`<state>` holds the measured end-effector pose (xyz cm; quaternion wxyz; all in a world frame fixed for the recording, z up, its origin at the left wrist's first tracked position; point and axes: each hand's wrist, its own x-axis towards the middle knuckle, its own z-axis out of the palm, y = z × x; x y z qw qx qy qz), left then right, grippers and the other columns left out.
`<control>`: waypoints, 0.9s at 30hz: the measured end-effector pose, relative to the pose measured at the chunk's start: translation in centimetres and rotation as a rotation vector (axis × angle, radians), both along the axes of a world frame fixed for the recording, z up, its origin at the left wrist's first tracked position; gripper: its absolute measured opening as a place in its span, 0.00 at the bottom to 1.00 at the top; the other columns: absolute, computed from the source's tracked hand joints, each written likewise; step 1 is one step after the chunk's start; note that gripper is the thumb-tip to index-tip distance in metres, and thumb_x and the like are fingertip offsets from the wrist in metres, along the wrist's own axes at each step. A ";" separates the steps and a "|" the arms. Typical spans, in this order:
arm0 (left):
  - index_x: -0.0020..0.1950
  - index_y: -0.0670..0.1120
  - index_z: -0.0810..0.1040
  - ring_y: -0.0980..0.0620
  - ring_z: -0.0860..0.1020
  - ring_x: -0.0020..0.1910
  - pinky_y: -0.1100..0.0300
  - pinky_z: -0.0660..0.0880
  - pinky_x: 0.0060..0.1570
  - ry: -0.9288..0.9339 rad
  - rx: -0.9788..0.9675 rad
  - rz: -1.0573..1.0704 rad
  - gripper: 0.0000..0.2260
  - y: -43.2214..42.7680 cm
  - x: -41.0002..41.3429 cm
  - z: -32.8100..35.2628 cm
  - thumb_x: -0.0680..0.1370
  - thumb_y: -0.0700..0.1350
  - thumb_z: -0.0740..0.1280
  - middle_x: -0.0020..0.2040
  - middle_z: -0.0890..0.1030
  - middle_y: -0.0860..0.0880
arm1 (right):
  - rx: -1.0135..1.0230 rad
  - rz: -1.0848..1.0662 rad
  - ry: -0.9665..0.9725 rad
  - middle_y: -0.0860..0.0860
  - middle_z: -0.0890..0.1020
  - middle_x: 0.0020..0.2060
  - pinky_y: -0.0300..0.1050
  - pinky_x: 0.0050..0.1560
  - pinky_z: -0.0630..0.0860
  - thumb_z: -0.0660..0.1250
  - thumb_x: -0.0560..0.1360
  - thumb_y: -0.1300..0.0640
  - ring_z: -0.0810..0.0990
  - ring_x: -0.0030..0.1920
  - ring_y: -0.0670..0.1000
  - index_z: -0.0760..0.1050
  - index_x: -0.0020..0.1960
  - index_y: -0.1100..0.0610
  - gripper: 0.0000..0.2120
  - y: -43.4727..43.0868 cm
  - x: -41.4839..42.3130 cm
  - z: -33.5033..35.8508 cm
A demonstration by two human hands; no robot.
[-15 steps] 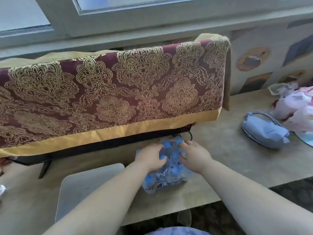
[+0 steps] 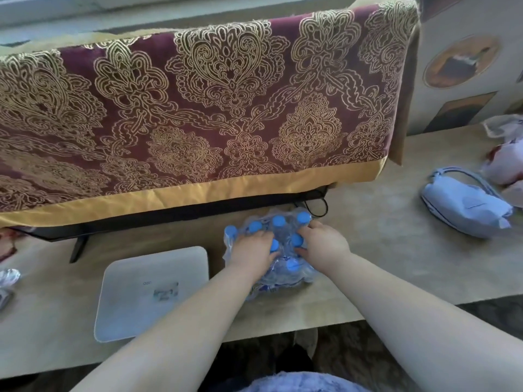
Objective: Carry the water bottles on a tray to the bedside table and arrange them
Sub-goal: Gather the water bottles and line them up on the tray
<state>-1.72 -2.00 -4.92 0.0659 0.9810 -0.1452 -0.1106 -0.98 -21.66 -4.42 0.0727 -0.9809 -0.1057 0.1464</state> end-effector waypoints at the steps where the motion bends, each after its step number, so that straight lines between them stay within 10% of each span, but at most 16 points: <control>1: 0.53 0.49 0.73 0.46 0.77 0.45 0.54 0.67 0.38 0.028 -0.020 0.034 0.15 0.0 -0.1 0.0 0.77 0.59 0.66 0.48 0.80 0.49 | -0.027 0.013 -0.005 0.50 0.77 0.53 0.48 0.44 0.72 0.67 0.74 0.41 0.78 0.48 0.55 0.76 0.58 0.50 0.17 0.1 0.2 0.0; 8: 0.58 0.48 0.68 0.49 0.73 0.36 0.55 0.64 0.30 0.040 -0.094 0.049 0.17 1.1 -0.7 1.9 0.79 0.60 0.62 0.43 0.78 0.50 | 0.006 0.092 -0.117 0.49 0.76 0.58 0.50 0.61 0.66 0.66 0.76 0.43 0.73 0.58 0.54 0.74 0.62 0.51 0.18 -0.1 -0.4 1.8; 16: 0.54 0.59 0.65 0.54 0.75 0.40 0.55 0.71 0.35 0.003 -0.494 0.217 0.11 4.8 -0.3 8.4 0.78 0.61 0.63 0.44 0.77 0.57 | 0.503 -0.099 -0.141 0.41 0.74 0.35 0.43 0.28 0.65 0.65 0.78 0.45 0.73 0.33 0.43 0.64 0.52 0.43 0.10 3.8 -0.6 9.9; 27: 0.52 0.58 0.70 0.62 0.76 0.40 0.59 0.71 0.36 -0.157 -0.873 0.416 0.09 16.7 0.4 15.8 0.81 0.61 0.58 0.40 0.78 0.57 | 0.751 -0.066 -0.230 0.43 0.78 0.38 0.38 0.35 0.67 0.56 0.81 0.42 0.76 0.38 0.40 0.64 0.56 0.43 0.07 17.6 1.7 17.3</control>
